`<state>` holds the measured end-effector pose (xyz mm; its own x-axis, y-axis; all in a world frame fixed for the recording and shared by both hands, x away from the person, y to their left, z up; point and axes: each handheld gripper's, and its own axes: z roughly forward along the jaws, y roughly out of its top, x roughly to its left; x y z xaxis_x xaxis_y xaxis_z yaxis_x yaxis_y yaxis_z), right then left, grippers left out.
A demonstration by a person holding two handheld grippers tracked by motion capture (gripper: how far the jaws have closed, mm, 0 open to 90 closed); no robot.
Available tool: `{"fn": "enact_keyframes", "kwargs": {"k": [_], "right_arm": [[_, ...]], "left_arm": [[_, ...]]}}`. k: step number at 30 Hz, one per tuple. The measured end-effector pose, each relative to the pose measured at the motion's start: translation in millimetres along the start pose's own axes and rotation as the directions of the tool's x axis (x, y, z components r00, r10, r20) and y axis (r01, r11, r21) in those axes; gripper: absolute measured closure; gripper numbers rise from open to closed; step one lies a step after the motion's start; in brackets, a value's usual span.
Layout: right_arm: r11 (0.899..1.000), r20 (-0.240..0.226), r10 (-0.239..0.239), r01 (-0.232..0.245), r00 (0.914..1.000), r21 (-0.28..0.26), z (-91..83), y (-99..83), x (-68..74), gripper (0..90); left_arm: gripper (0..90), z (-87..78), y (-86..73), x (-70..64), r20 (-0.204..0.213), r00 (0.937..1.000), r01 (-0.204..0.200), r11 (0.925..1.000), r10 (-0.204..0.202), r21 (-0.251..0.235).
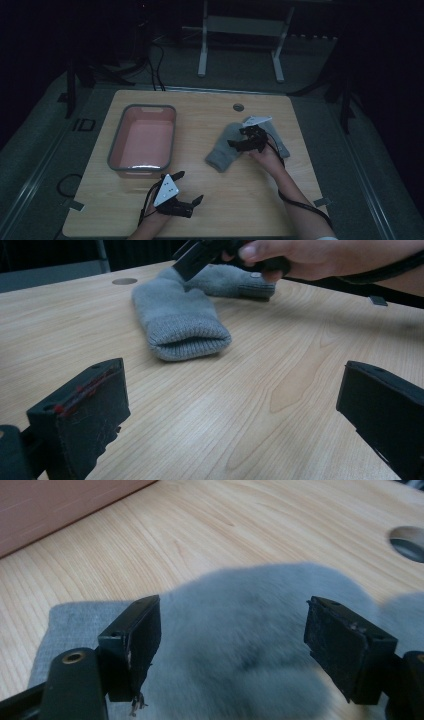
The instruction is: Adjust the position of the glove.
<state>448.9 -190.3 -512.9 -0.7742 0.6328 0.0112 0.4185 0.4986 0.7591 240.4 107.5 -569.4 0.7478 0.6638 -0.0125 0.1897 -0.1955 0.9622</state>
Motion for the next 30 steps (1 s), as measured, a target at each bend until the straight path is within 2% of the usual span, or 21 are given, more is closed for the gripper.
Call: {"fn": "enact_keyframes", "kwargs": {"k": [3, 6, 9, 11, 14, 17, 24, 27, 30], "right_arm": [[1.000, 0.005, 0.003, -0.003, 1.0000, 0.016, 11.1, 2.9, 0.0, 22.8], [0.999, 0.017, -0.014, 0.013, 0.9998, 0.044, 21.3, 3.0, -0.9, 23.8], [0.997, 0.032, -0.024, 0.021, 0.9992, 0.077, 29.9, 0.4, -3.0, 29.2], [0.995, 0.017, -0.006, 0.005, 0.9998, 0.097, 34.3, -2.4, -5.6, 33.3], [0.993, 0.023, 0.004, -0.007, 0.9997, 0.114, 38.1, -6.3, -6.7, 39.3], [0.993, 0.016, 0.010, -0.012, 0.9998, 0.121, 38.6, -7.3, -7.7, 46.4], [0.993, 0.004, -0.028, 0.027, 0.9996, 0.118, 34.4, -6.0, -3.2, 78.8], [0.994, -0.026, -0.025, 0.028, 0.9993, 0.106, 28.8, -2.7, -0.4, 81.4], [0.994, -0.060, -0.048, 0.054, 0.9970, 0.090, 21.8, 1.4, 2.4, 81.9]], "left_arm": [[0.7, 0.0, 0.0, 0.0, 0.001, 1.0000, -0.001, 1.0000, 0.001, 0.002], [0.7, -0.1, 0.0, -0.3, 0.004, 1.0000, -0.004, 1.0000, 0.004, 0.004], [0.7, -0.1, 0.0, -0.4, 0.006, 1.0000, -0.006, 1.0000, 0.006, 0.005], [0.7, 0.0, 0.0, -0.5, 0.007, 1.0000, -0.006, 1.0000, 0.006, 0.006], [0.6, 0.0, 0.1, -0.7, 0.007, 0.9999, -0.007, 1.0000, 0.007, 0.007], [0.6, 0.0, 0.1, -0.7, 0.007, 0.9999, -0.009, 0.9999, 0.009, 0.009], [0.7, 0.2, 0.3, -0.6, 0.006, 0.9999, -0.009, 0.9999, 0.009, 0.012], [0.7, 0.0, 0.2, -0.7, 0.005, 0.9999, -0.010, 0.9999, 0.010, 0.009], [0.7, 0.1, 0.2, -0.8, 0.006, 1.0000, -0.008, 0.9999, 0.008, 0.009]]}}
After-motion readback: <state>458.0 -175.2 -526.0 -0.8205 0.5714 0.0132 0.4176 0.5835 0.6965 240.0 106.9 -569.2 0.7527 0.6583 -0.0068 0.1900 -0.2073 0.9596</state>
